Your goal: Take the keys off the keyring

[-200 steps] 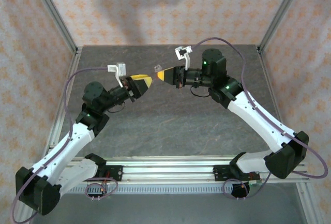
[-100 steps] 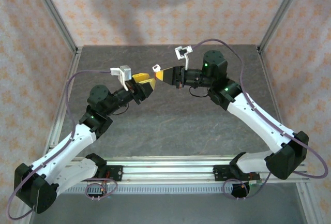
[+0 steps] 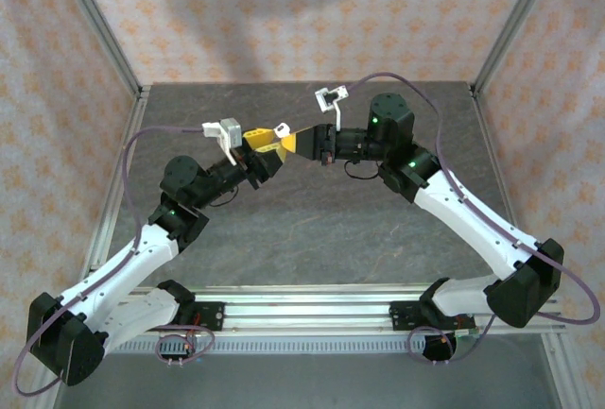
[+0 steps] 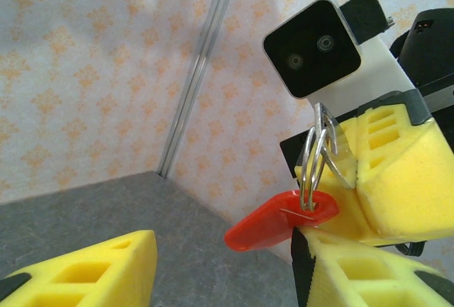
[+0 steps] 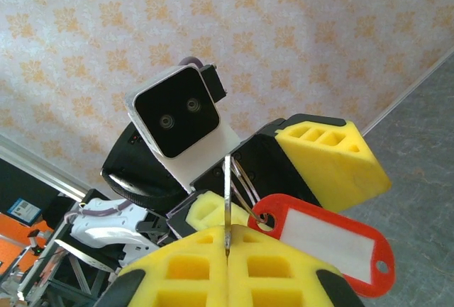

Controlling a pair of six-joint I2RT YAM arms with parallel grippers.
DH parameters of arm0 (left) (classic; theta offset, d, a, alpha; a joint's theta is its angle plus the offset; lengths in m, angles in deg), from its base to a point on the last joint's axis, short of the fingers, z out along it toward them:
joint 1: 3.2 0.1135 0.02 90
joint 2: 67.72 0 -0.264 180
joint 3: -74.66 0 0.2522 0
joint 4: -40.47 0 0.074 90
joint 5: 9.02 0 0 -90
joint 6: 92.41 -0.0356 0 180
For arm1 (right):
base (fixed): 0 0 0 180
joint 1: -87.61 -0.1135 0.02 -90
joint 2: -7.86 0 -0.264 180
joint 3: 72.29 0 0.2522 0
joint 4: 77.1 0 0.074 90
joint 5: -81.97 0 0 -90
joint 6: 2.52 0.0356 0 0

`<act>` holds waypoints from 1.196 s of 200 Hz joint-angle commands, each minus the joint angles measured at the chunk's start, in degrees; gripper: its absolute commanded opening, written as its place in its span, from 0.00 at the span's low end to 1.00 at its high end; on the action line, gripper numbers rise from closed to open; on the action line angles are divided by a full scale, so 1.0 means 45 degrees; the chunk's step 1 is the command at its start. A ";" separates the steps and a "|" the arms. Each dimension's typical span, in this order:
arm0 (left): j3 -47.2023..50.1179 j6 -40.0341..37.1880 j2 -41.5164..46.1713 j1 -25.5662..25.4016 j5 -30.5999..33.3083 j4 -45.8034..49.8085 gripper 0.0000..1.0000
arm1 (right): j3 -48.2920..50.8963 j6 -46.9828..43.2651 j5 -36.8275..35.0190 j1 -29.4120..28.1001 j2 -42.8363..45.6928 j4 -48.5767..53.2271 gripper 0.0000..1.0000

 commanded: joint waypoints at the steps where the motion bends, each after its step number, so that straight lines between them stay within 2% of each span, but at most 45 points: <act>1: -0.0362 -0.0493 -0.0024 -0.0074 -0.0174 -0.0961 0.51 | 0.0097 0.0310 0.0460 -0.0086 -0.0066 -0.0991 0.00; 65: -0.0120 -0.1480 0.0419 -0.0112 0.0067 -0.1400 0.53 | 0.0179 0.0473 0.0824 -0.0106 -0.0085 -0.1056 0.00; 132: 0.0413 -0.2548 0.1132 -0.0123 -0.0099 -0.1363 0.45 | 0.0081 0.0118 0.0561 -0.0023 -0.0003 -0.0502 0.00; 187: 0.0406 -0.2539 0.1027 -0.0111 -0.0331 -0.1320 0.41 | 0.0055 0.0400 0.0905 -0.0027 -0.0113 -0.0889 0.00; 201: 0.0381 -0.2537 0.0948 -0.0108 -0.0297 -0.1424 0.37 | 0.0024 0.0477 0.1035 -0.0027 -0.0131 -0.0981 0.00; 239: 0.0247 -0.2692 0.0827 -0.0112 -0.0213 -0.1323 0.38 | 0.0031 0.0464 0.1325 -0.0043 -0.0105 -0.0898 0.00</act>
